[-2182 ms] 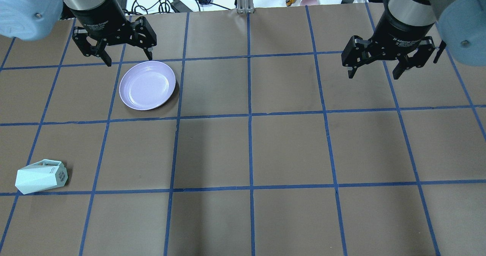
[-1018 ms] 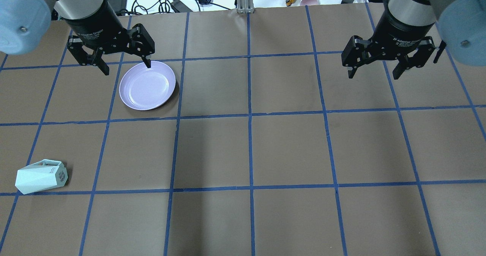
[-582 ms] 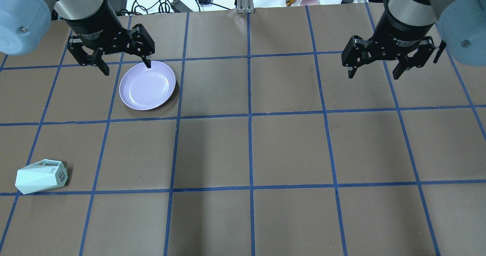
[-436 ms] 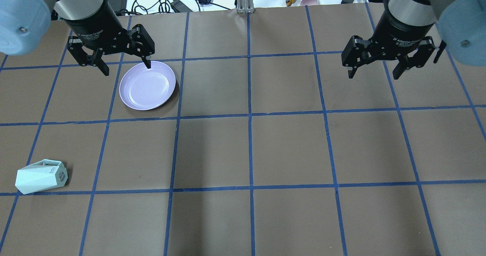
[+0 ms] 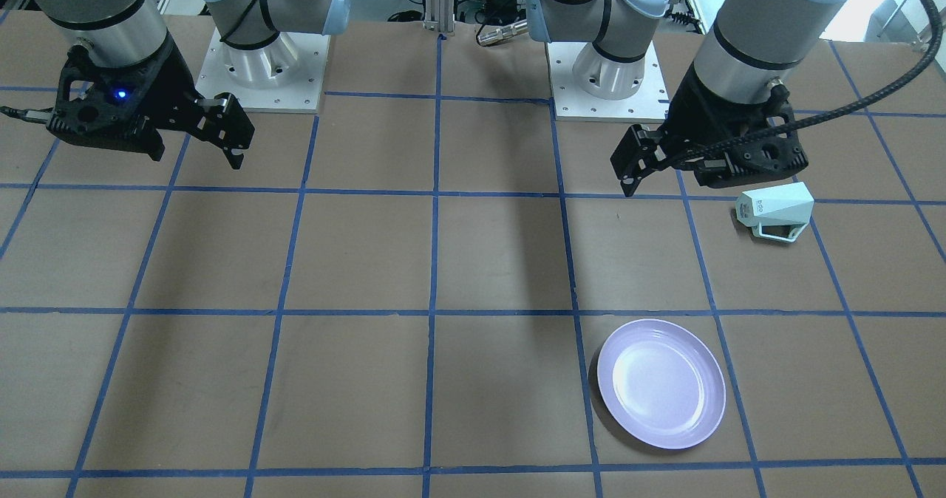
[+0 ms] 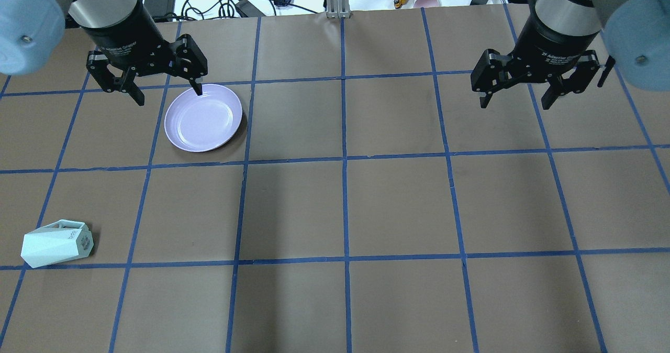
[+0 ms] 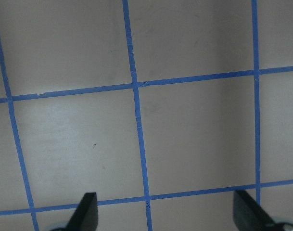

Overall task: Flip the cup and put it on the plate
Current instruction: 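Move the left gripper down toward the mint-green mug lying on its side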

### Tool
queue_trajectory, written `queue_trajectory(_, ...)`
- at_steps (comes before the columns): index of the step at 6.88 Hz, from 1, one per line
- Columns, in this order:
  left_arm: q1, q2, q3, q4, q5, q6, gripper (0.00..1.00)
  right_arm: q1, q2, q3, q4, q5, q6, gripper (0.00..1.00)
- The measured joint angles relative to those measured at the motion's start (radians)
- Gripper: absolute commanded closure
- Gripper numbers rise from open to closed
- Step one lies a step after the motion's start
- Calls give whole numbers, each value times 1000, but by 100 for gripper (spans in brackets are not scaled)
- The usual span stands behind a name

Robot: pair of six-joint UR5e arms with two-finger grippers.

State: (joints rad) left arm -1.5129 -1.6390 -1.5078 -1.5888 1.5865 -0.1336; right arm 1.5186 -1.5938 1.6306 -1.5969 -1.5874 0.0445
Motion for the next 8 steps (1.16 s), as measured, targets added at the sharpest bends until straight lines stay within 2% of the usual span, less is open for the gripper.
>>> queue_trajectory(5, 241, 0, 5, -19, -10, 83, 0, 0, 0, 0, 0, 0, 0, 0)
queue_trajectory(8, 436, -17, 1, -41, -14, 322, 0, 0, 0, 0, 0, 0, 0, 0)
